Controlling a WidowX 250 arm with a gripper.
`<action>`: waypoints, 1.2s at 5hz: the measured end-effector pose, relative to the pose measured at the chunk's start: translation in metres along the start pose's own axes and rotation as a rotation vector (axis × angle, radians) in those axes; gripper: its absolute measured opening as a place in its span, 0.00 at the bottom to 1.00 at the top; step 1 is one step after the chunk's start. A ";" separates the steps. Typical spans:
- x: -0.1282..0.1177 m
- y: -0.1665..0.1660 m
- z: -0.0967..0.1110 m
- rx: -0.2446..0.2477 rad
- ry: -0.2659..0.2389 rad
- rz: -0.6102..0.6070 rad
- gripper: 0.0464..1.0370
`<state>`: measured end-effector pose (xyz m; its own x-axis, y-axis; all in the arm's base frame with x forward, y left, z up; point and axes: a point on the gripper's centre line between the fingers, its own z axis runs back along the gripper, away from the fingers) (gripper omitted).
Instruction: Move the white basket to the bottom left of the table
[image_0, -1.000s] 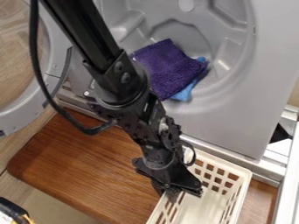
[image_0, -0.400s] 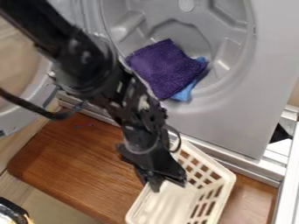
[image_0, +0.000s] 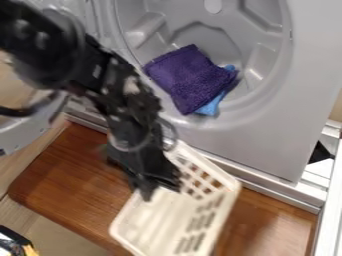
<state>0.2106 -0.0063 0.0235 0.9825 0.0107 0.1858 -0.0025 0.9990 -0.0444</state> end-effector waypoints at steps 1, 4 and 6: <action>-0.003 0.028 0.002 0.016 -0.002 0.038 0.04; 0.005 0.094 -0.017 0.045 0.028 0.088 0.04; 0.014 0.116 -0.029 0.054 0.050 0.089 0.04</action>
<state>0.2290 0.1087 -0.0076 0.9860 0.0983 0.1346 -0.0986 0.9951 -0.0048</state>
